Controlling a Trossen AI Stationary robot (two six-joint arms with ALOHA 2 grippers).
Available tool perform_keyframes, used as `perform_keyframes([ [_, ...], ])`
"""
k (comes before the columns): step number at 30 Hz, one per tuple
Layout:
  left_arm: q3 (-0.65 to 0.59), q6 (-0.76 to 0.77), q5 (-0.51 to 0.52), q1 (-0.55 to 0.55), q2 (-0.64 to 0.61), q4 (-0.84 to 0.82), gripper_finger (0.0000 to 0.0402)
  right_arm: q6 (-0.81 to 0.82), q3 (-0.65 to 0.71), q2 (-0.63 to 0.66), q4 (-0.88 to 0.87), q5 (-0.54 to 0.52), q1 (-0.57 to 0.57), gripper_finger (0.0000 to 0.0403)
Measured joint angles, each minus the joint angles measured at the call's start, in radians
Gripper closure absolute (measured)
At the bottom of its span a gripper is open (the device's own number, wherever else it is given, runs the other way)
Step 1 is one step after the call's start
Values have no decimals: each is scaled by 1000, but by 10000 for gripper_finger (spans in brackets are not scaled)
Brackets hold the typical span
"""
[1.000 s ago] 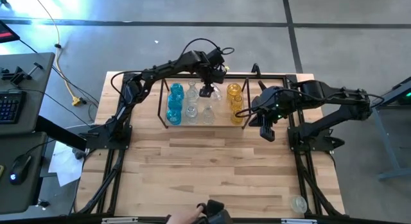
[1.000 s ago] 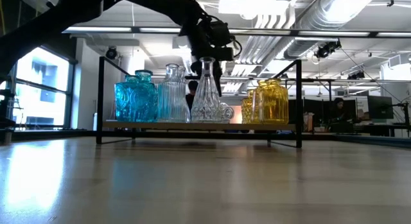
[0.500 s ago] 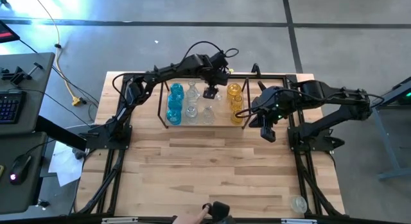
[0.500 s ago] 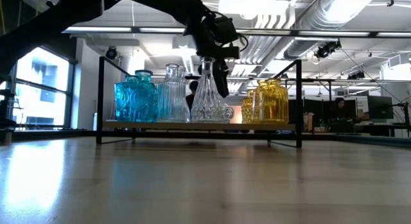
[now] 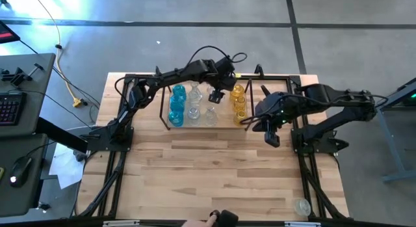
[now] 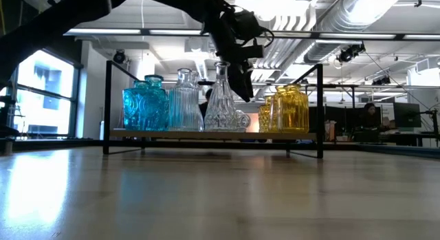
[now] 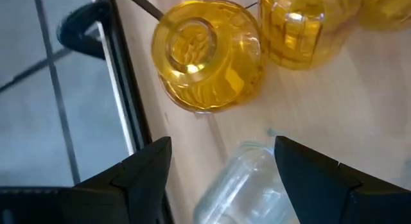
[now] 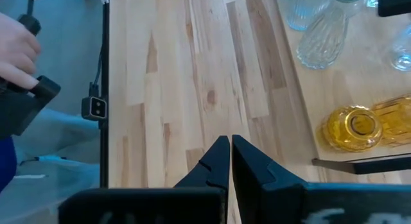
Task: Sort vases onto shelf
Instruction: Put the transparent vase on the shelf aligned with the other transparent vase
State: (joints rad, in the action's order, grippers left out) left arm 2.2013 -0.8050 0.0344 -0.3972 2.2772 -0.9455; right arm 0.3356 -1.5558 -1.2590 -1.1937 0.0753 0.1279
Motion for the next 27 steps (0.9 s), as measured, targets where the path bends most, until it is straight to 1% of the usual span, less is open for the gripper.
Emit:
perform_keyframes([
  [5, 0, 89, 5, 11, 0, -84, 135, 6, 0, 9, -14, -41, 18, 402],
  [10, 0, 141, 4, 13, 0, -194, 127, 0, 0, 17, -22, -48, 18, 402],
  [13, 0, 142, 4, 5, 0, -206, 115, -5, 0, 18, -22, -49, 18, 402],
  [17, 0, 87, 31, -3, 0, -185, 102, -11, 0, 19, -22, -53, 18, 402],
  [21, 0, 71, 20, -15, 0, -148, 101, 5, 0, 19, -22, -53, 18, 402],
  [27, -1, 81, -2, -40, 36, -184, 100, 23, 0, 19, -22, -54, 18, 402],
])
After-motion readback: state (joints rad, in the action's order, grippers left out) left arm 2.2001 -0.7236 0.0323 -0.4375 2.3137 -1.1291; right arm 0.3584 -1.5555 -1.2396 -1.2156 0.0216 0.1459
